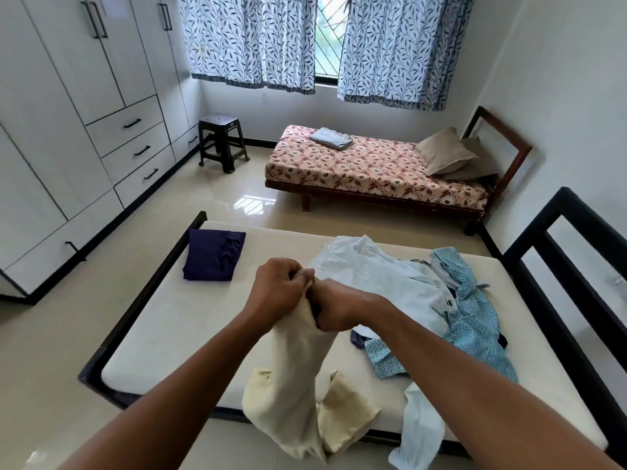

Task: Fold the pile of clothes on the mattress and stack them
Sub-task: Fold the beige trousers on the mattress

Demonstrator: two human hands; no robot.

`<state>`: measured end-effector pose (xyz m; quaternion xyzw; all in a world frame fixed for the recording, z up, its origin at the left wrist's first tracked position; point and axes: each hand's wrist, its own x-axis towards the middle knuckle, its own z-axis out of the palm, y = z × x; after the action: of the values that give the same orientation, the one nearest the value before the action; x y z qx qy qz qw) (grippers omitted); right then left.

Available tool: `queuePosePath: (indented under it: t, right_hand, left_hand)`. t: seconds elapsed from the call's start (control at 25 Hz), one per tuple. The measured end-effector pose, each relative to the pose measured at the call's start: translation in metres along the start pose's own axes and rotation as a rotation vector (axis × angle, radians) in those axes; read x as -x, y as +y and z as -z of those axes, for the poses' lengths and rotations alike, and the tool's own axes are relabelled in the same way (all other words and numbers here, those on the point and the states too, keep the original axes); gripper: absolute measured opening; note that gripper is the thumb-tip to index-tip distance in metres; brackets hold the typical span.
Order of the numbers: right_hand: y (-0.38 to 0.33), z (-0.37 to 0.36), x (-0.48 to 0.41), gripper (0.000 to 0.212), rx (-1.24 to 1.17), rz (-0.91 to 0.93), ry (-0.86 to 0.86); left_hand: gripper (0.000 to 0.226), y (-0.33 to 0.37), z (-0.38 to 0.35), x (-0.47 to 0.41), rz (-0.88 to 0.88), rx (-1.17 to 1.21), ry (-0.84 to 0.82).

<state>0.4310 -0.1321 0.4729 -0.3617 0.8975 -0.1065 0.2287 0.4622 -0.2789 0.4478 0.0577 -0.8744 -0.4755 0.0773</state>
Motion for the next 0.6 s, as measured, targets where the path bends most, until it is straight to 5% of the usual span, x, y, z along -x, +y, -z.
queuePosePath:
  t: [0.24,0.48,0.6]
  right_hand:
    - [0.025,0.017,0.01,0.015,-0.389,0.067,0.769]
    - [0.036,0.006,0.047,0.01,-0.171,0.321,1.22]
    - [0.057,-0.006,0.063,0.008,-0.143,0.296,1.204]
  left_hand:
    - [0.051,-0.018,0.008,0.003,0.143,0.193,0.122]
    - [0.045,-0.006,0.002,0.011,0.122,0.459,0.436]
    - [0.043,-0.012,0.009,0.003,0.171,0.57,0.486]
